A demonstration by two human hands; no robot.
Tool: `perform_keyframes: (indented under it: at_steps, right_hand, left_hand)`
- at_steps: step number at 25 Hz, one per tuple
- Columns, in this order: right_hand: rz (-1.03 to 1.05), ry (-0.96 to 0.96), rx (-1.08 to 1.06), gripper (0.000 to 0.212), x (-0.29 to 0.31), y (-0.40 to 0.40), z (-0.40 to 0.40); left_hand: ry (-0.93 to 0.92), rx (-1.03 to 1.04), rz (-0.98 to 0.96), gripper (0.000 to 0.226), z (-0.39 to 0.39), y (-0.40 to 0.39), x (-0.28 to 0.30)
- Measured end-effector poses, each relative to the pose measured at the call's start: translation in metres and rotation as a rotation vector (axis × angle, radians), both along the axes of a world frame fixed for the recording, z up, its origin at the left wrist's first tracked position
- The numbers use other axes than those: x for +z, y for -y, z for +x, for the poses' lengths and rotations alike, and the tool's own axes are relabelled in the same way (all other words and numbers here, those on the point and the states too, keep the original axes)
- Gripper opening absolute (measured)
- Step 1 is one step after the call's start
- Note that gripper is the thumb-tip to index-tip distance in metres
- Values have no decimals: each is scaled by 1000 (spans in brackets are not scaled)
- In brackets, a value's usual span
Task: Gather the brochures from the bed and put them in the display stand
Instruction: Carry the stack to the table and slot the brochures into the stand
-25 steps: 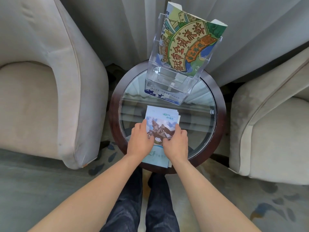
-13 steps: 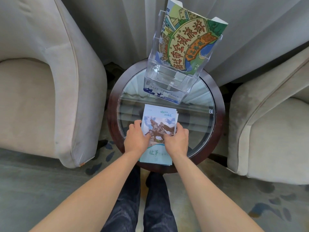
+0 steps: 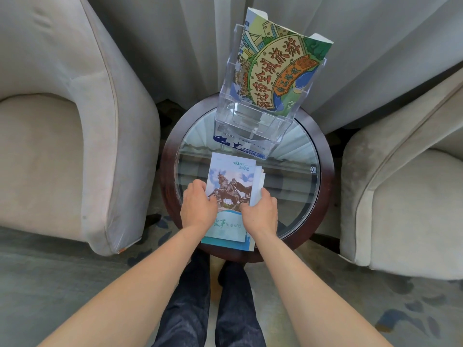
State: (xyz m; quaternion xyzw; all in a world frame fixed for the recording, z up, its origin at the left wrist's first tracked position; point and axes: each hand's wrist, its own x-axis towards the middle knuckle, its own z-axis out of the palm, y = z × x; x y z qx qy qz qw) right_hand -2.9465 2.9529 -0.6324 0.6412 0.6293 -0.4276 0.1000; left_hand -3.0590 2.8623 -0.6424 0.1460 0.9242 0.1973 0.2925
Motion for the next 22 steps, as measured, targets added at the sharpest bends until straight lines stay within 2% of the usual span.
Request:
perform_keyframes:
  at_steps: [4,6,9,13,19,22]
  right_hand:
    - [-66,-41,-139,73,-3,-5,3]
    - [-132,-72,-211,61,-6,-9,5]
    - [-120,-89,-265,36,-7,-10,5]
    - [-49,-138,-312,30,0,-7,6]
    - [64,-205,-310,35,24,-16,-8]
    - [80,-256,-280,35,36,-20,-15]
  left_hand:
    - [21,-2,-8,19,5,-2,-2]
    - [87,-7,-19,31,9,-3,-3]
    - [125,18,9,48,14,-4,-3]
    - [123,62,100,28,12,-5,0]
    - [113,26,273,34,-1,-22,20]
    - [54,35,323,21,-6,-27,28]
